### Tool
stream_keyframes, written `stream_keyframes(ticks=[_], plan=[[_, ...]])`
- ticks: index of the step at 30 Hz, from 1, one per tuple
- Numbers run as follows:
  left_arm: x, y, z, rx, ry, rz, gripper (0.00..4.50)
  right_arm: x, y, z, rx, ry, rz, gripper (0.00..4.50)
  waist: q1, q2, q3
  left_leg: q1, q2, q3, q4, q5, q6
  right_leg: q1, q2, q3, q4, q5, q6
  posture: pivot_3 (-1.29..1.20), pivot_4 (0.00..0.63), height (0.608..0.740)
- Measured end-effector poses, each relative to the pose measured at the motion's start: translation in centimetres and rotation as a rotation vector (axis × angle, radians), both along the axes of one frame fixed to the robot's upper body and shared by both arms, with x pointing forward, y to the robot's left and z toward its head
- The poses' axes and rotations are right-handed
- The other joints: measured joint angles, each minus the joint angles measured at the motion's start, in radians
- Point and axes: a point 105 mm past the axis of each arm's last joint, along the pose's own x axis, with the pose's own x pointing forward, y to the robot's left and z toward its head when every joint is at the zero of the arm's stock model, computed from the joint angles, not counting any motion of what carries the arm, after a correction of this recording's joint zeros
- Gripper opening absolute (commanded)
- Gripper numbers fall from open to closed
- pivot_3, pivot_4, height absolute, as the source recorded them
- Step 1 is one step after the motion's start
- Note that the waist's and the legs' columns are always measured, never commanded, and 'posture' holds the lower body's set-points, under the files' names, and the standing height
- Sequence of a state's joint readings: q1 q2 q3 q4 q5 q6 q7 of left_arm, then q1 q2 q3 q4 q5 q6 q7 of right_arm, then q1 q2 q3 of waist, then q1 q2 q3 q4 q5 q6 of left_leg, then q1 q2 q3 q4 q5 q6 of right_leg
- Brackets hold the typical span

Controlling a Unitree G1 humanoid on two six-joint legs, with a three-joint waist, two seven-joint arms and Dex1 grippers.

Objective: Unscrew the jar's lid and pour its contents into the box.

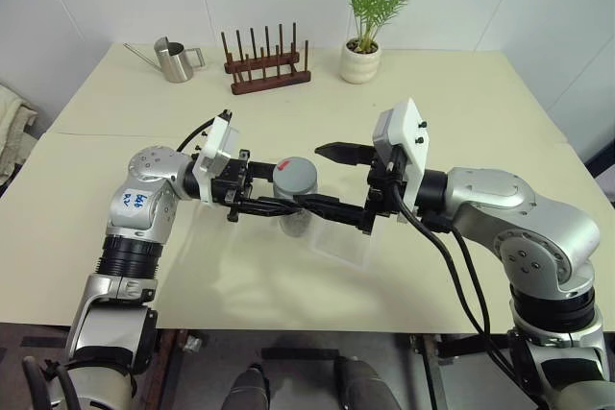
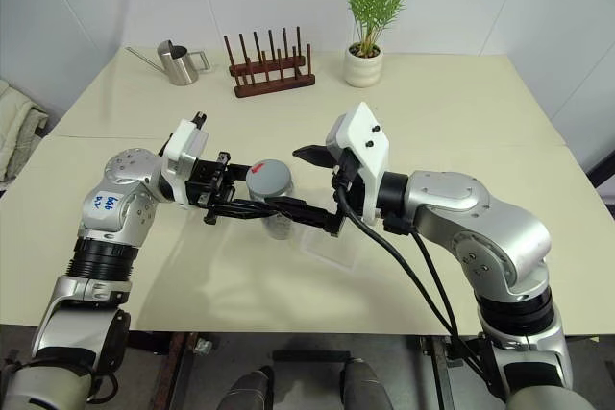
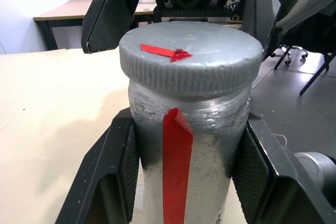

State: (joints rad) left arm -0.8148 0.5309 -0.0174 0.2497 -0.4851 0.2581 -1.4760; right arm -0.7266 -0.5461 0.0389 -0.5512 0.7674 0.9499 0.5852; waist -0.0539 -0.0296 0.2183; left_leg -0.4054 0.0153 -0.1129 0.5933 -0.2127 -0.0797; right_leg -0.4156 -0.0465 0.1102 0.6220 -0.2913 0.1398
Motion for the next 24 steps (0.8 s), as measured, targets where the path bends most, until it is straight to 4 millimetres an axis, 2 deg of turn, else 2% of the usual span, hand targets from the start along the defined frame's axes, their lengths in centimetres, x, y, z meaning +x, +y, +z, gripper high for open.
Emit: stream_keyframes(ticks=[6,12,20,24], plan=[[0.0,0.0,0.0,-0.001,0.003,0.002,2.02,0.0,-1.0,0.2,-0.011,-0.006,-0.036,4.48,0.001,0.000,0.000,0.000,0.000,0.000,0.000,0.000,0.000,0.000,0.000,0.000,0.000,0.000,0.000,0.00,0.150,0.740],[-0.2,0.0,-0.1,0.006,-0.005,-0.022,2.02,0.2,-3.0,0.0,-0.037,0.014,-0.105,4.48,0.001,0.000,0.000,0.000,0.000,0.000,0.000,0.000,0.000,0.000,0.000,0.000,0.000,0.000,0.000,0.00,0.150,0.740],[-0.2,-0.1,-0.1,0.004,-0.005,-0.025,2.02,-0.1,-4.3,-0.1,-0.073,0.020,-0.129,4.48,0.001,0.000,0.000,0.000,0.000,0.000,0.000,0.000,0.000,0.000,0.000,0.000,0.000,0.000,0.000,0.00,0.150,0.740],[-0.2,-0.1,-0.1,0.004,-0.005,-0.025,2.02,0.2,-4.7,0.6,-0.061,-0.001,-0.152,4.48,0.001,0.000,0.000,0.000,0.000,0.000,0.000,0.000,0.000,0.000,0.000,0.000,0.000,0.000,0.000,0.00,0.150,0.740]])
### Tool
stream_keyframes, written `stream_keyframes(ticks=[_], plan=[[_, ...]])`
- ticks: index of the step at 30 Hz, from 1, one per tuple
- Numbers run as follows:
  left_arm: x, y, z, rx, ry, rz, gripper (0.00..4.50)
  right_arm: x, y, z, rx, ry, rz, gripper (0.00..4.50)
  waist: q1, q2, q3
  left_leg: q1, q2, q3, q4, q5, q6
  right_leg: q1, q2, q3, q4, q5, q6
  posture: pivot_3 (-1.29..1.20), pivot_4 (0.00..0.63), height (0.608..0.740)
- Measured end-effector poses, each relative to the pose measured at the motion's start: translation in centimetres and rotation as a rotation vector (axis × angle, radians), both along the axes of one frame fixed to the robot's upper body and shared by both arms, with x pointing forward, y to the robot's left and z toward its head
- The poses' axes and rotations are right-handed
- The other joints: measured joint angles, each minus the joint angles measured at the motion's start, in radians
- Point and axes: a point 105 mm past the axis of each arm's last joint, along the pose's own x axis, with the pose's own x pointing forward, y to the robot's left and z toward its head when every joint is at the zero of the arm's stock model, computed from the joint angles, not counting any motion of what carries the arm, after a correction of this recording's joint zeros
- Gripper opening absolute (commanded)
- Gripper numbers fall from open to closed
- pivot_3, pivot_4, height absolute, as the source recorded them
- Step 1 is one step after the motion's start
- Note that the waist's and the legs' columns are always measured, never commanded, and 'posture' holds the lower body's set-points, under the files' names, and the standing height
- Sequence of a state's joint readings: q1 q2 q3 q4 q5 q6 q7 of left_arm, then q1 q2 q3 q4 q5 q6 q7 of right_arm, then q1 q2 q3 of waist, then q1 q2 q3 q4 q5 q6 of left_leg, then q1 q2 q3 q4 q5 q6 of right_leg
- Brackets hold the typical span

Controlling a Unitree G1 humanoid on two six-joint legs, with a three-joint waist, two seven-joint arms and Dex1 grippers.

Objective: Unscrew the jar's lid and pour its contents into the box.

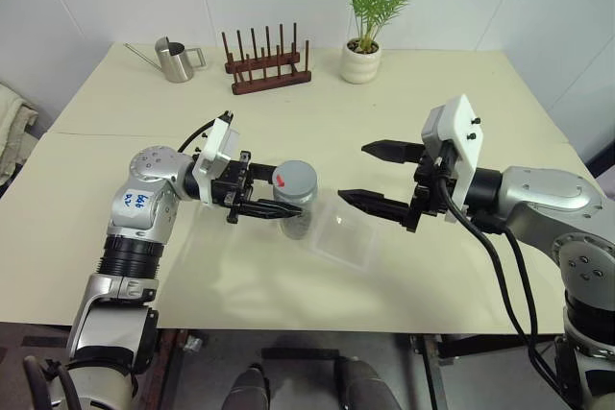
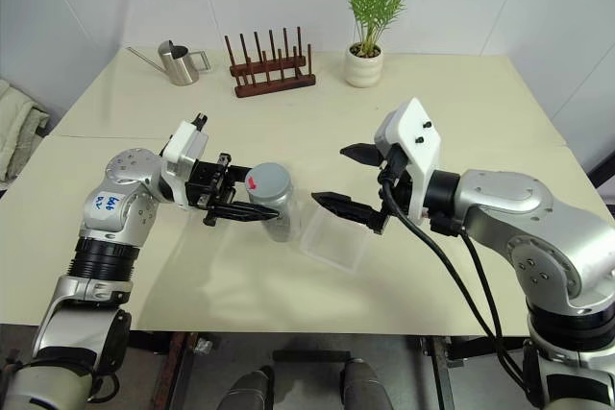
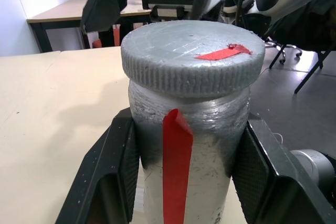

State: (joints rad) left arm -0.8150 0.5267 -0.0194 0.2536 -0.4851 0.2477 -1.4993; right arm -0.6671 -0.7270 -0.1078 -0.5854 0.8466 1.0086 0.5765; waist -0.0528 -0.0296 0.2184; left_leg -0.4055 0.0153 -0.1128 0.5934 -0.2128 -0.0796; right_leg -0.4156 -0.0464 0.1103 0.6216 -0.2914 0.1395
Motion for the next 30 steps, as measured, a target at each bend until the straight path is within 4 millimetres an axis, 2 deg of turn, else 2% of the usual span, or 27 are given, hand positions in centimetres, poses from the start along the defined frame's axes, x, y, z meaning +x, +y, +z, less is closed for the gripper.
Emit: stream_keyframes(ticks=[4,7,13,21,30], plan=[[0.0,-0.1,0.0,-0.001,0.001,-0.002,2.02,0.3,0.9,2.3,0.094,-0.054,0.014,4.48,-0.003,0.000,0.000,0.000,0.000,0.000,0.000,0.000,0.000,0.000,0.000,0.000,0.000,0.000,0.000,0.00,0.150,0.740],[0.0,-0.1,0.0,0.000,0.001,-0.003,2.02,0.0,2.2,3.1,0.162,-0.056,0.053,4.48,-0.001,0.000,0.000,0.000,0.000,0.000,0.000,0.000,0.000,0.000,0.000,0.000,0.000,0.000,0.000,0.00,0.150,0.740],[0.0,-0.1,0.0,0.001,0.004,-0.003,2.02,-0.3,4.1,2.7,0.215,0.013,0.109,4.48,-0.001,0.000,0.000,0.000,0.000,0.000,0.000,0.000,0.000,0.000,0.000,0.000,0.001,0.000,0.000,0.00,0.150,0.740],[0.0,-0.2,-0.1,0.006,0.007,-0.007,2.02,-1.2,6.5,1.7,0.145,0.069,0.187,4.48,-0.002,0.000,0.000,0.000,0.001,0.000,0.000,0.000,0.000,0.000,0.000,0.000,0.001,0.000,-0.001,0.00,0.150,0.740],[0.0,-0.2,-0.1,0.006,0.006,-0.006,2.02,-1.1,8.0,1.2,0.151,0.067,0.206,4.48,-0.001,0.000,0.000,0.000,0.000,0.000,0.000,0.000,0.000,-0.001,0.000,0.000,0.001,0.000,0.000,0.00,0.150,0.740]])
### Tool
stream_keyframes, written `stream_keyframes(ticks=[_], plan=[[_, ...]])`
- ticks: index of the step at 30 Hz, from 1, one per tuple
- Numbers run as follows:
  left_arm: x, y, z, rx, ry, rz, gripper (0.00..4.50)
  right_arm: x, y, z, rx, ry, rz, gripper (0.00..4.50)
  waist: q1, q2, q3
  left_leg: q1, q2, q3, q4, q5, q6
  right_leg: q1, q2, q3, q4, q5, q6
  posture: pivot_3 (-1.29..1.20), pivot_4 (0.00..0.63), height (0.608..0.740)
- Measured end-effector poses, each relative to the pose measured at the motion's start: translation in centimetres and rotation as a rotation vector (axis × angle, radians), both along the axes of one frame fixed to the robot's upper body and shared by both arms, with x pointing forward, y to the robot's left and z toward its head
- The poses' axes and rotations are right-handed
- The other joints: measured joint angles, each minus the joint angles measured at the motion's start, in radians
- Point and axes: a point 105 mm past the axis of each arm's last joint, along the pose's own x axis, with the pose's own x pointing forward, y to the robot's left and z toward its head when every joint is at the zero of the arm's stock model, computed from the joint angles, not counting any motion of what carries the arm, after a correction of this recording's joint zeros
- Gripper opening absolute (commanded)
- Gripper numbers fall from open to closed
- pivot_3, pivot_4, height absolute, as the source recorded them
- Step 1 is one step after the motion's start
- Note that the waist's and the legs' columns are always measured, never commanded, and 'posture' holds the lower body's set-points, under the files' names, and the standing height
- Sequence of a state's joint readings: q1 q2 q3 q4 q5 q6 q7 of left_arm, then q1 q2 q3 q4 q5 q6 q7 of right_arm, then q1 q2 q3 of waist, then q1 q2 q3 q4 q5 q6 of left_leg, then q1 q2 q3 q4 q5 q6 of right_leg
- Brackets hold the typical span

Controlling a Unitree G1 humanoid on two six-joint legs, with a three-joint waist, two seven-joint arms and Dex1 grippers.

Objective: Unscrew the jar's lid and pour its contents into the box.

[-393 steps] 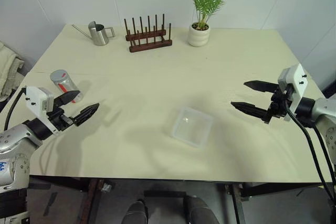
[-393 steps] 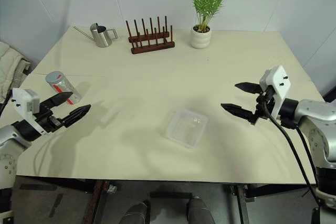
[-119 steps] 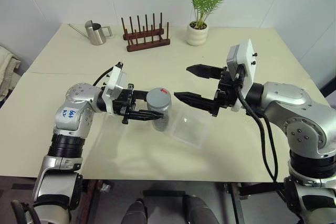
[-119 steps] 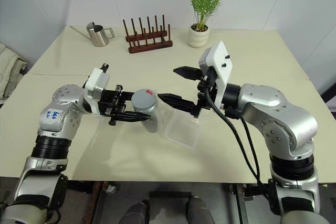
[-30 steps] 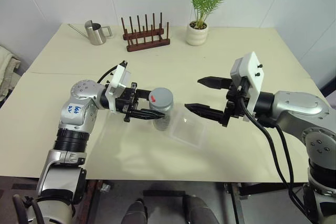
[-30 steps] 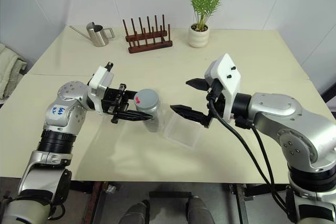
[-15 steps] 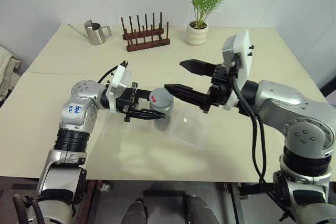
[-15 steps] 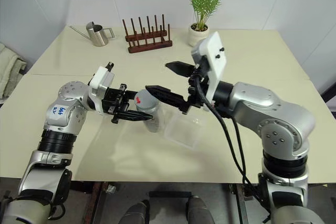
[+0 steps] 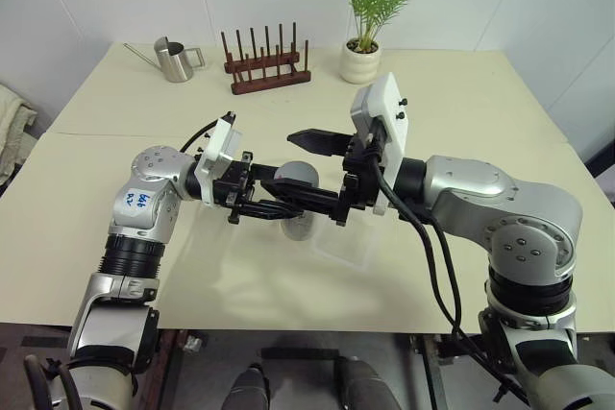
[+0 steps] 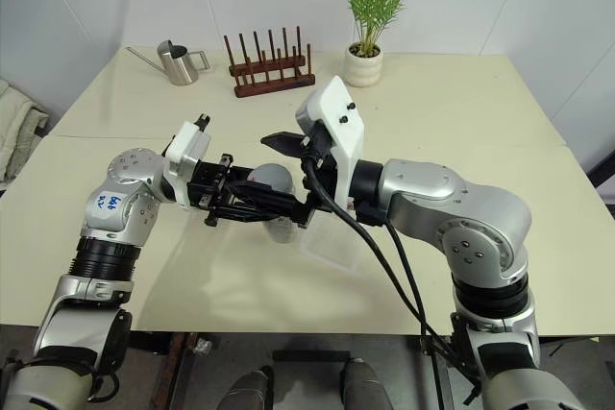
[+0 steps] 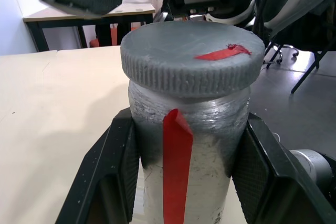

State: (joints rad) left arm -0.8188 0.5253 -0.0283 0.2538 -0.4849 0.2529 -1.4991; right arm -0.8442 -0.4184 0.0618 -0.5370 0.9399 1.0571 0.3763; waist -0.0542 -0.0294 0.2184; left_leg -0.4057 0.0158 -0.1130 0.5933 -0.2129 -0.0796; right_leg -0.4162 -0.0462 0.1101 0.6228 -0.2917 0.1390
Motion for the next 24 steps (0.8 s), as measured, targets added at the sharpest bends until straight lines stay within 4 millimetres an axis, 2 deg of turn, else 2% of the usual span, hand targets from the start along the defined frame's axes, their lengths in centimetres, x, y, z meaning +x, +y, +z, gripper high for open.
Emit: stream_keyframes(ticks=[11,24], plan=[[0.1,0.0,0.0,-0.002,-0.001,0.006,2.02,0.4,0.1,-1.0,-0.064,-0.011,-0.018,4.48,0.000,0.000,0.000,0.000,0.000,0.000,0.000,0.000,0.000,0.000,0.000,0.000,0.000,0.000,0.000,0.00,0.150,0.740],[0.2,0.0,0.1,-0.007,-0.004,0.020,2.02,1.2,-0.9,-1.4,-0.110,-0.025,-0.057,4.48,0.000,0.000,0.000,0.000,0.000,0.000,0.000,0.000,0.000,0.000,0.000,0.000,0.000,0.000,0.000,0.00,0.150,0.740]])
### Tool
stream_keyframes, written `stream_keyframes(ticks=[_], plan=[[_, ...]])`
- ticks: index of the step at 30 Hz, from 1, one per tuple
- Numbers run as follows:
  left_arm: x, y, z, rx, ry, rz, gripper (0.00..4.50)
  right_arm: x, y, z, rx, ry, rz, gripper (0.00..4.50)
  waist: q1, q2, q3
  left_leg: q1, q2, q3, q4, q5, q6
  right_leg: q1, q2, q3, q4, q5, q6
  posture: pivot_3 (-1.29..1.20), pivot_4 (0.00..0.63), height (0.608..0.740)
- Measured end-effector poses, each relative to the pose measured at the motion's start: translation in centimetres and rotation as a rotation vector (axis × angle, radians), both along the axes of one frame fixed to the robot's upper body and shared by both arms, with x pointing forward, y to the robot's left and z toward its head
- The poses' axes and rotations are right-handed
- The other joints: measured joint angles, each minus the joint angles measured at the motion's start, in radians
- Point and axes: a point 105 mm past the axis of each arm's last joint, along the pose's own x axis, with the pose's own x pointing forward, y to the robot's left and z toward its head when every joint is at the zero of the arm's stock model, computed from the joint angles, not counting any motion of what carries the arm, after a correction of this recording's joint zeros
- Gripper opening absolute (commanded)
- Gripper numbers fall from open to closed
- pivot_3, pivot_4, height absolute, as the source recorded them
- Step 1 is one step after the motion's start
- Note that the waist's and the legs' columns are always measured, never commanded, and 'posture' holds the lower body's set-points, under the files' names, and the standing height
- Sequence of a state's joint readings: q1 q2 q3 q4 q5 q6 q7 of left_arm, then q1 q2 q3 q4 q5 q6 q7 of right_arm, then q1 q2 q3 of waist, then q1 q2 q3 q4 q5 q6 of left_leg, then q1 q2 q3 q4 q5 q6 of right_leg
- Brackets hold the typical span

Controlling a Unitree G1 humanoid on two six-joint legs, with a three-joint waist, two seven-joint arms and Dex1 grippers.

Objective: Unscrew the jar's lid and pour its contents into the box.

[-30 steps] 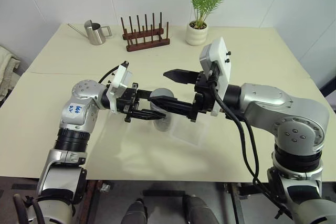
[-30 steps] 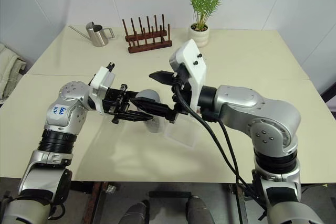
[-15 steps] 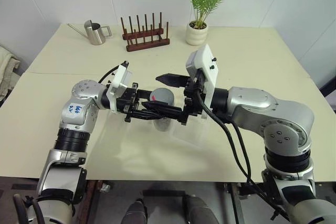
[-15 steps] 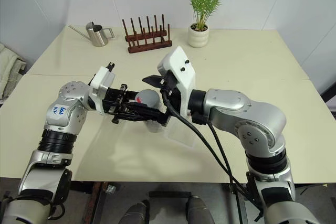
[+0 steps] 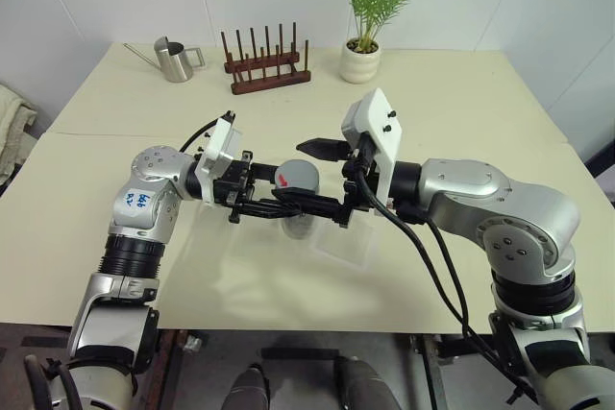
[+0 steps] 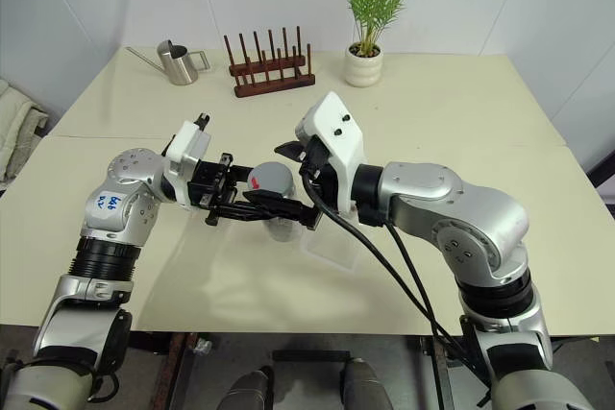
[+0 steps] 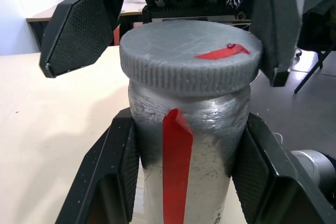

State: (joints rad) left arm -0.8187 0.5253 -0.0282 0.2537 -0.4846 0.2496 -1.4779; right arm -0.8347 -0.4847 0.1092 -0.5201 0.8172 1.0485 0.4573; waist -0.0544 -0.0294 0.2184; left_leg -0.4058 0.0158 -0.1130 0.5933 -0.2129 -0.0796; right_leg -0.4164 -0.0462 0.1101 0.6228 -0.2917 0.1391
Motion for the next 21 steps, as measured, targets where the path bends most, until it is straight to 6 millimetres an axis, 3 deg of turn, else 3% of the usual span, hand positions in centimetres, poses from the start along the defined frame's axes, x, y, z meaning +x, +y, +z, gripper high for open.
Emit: stream_keyframes(ticks=[21], plan=[[0.01,0.00,0.00,0.000,-0.002,0.001,2.02,-0.10,-0.76,-0.06,-0.011,-0.001,0.000,4.48,0.000,0.000,0.000,0.000,0.000,0.000,0.000,0.000,0.000,0.000,0.000,0.000,0.000,0.000,0.000,0.00,0.150,0.740]])
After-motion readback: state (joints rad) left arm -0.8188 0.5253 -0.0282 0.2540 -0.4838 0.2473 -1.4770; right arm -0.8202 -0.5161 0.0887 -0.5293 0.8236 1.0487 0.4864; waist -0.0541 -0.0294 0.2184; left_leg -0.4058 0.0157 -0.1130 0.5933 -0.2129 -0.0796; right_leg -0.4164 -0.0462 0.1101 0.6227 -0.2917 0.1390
